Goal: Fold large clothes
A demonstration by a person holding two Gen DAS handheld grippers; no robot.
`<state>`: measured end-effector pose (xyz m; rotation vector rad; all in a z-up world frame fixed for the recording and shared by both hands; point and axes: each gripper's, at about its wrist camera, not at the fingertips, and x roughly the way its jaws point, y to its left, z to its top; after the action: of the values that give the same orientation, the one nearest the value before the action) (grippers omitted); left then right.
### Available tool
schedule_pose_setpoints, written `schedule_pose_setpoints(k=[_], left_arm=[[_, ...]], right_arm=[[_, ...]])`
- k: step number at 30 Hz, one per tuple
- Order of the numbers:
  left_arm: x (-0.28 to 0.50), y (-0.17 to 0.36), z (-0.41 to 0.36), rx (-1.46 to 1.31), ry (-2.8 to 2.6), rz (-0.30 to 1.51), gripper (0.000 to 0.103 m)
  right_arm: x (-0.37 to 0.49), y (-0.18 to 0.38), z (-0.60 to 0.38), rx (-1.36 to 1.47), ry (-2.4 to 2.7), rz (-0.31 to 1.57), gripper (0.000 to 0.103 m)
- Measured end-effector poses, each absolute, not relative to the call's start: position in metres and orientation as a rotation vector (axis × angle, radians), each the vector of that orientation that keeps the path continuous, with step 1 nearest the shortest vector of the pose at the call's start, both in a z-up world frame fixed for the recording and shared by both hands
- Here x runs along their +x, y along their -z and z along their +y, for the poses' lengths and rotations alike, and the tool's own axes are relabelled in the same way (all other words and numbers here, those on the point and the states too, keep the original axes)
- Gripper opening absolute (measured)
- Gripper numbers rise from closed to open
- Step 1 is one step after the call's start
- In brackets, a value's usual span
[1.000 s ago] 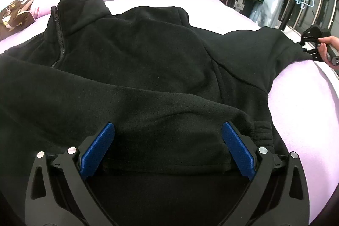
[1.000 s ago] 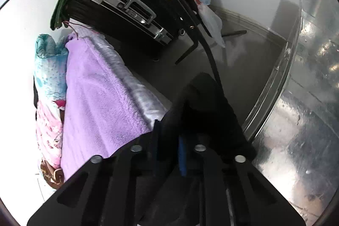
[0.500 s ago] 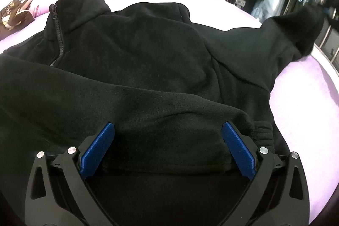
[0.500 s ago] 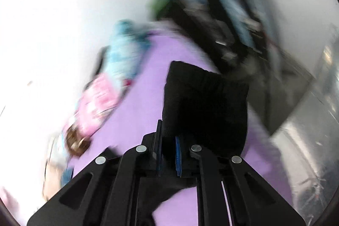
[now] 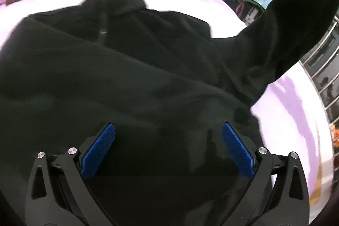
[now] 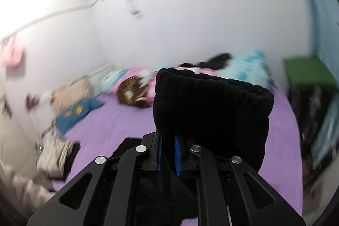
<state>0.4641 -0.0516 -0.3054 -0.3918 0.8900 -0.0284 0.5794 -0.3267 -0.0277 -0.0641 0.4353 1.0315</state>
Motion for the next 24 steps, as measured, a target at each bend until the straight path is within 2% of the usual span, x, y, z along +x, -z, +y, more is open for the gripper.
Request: schedule_pose_setpoints(k=[6, 11, 18, 24], left_arm=[[0.432, 0.309, -0.006, -0.404, -0.022, 0.879, 0.097], [0.418, 0.294, 0.030, -0.456, -0.036, 0.844, 0.097], [0.352, 0.290, 0.124, -0.577, -0.131, 0.799, 0.097], [0.294, 0.303, 0.210, -0.706, -0.257, 0.710, 0.097]], right_arm=[[0.527, 0.050, -0.207, -0.357, -1.162, 0.451, 0.010], [0.501, 0.087, -0.123, -0.416, -1.259, 0.500, 0.010], [0.456, 0.198, -0.013, -0.583, -1.365, 0.680, 0.010], [0.424, 0.301, 0.039, -0.732, -1.386, 0.826, 0.010]])
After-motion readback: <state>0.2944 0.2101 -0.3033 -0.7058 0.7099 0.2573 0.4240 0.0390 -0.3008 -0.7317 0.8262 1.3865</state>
